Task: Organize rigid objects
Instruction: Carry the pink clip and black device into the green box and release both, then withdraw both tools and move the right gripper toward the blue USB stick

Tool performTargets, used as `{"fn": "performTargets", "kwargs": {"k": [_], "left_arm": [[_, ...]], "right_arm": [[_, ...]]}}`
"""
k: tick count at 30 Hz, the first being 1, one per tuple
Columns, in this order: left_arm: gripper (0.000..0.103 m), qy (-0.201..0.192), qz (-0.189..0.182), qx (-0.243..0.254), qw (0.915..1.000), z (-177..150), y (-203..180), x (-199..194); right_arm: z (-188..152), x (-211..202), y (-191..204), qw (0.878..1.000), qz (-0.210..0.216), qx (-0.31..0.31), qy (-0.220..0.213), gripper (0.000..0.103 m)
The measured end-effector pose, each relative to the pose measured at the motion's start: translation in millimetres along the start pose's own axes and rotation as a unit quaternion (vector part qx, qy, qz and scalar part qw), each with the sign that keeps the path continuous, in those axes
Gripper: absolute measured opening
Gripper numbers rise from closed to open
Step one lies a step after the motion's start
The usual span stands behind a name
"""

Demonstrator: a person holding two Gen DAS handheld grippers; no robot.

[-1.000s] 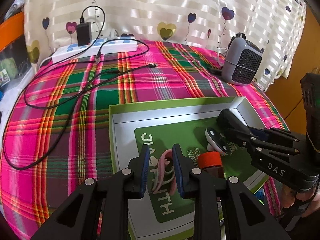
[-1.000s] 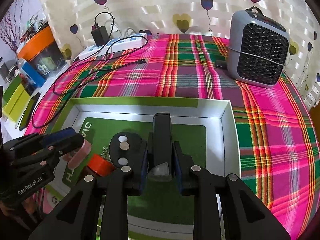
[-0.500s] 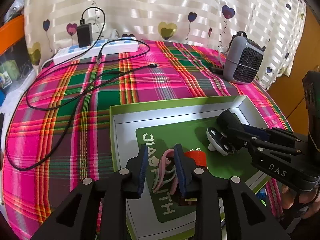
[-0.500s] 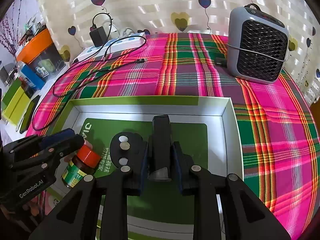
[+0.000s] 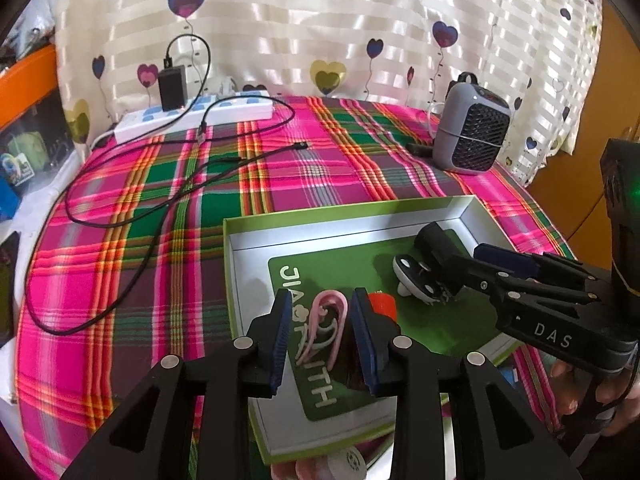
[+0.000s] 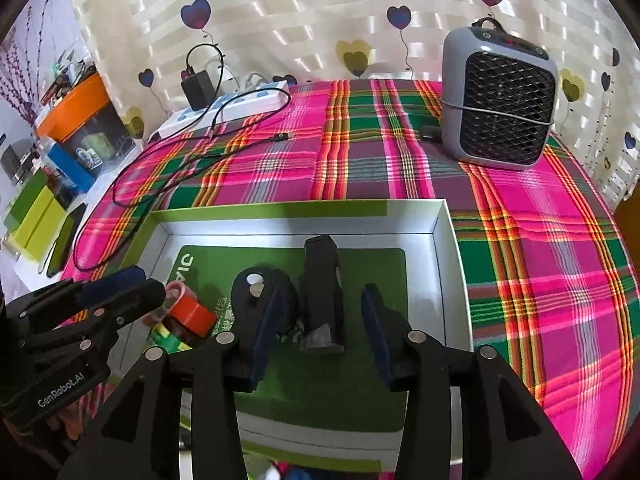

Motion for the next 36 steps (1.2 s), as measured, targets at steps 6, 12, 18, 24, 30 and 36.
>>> {"fn": "performTargets", "kwargs": {"k": [6,12,18,24,30,36], "left_arm": [[0.030,-0.019,0.005,0.001,0.9998,-7,-1,-25],[0.030,-0.030,0.010,0.001,0.9995,-19,1,-46],[0.030,-0.040,0.014,-0.005,0.9991,-34,4,-65],[0.030,-0.046,0.016,-0.013,0.9987,-52,10,-82],[0.030,-0.050,0.017,-0.028,0.9982,-73,22,-96],[0.030,-0.047,0.008,-0.045,0.9979,-92,30,-102]], "right_arm": [[-4,-20,4,1.000,-0.003,0.006,-0.018,0.044],[-16,-36,9,1.000,-0.009,0.007,-0.027,0.044],[-27,-52,15,0.999,-0.009,0.010,-0.037,0.044],[-44,-66,16,0.999,-0.014,0.015,-0.047,0.044],[-63,-78,11,0.998,-0.024,0.024,-0.052,0.044],[-83,-86,6,0.998,-0.032,0.029,-0.054,0.044]]}}
Point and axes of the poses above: each gripper's, at about its wrist camera, not at the fingertips, and x roughly the way its jaws point, y to its left, z to its top, the point moved 8 cm from there along x, roughly the way its jaws point, and after that the axes turned 8 degrees about z, right-handed, at the moved point
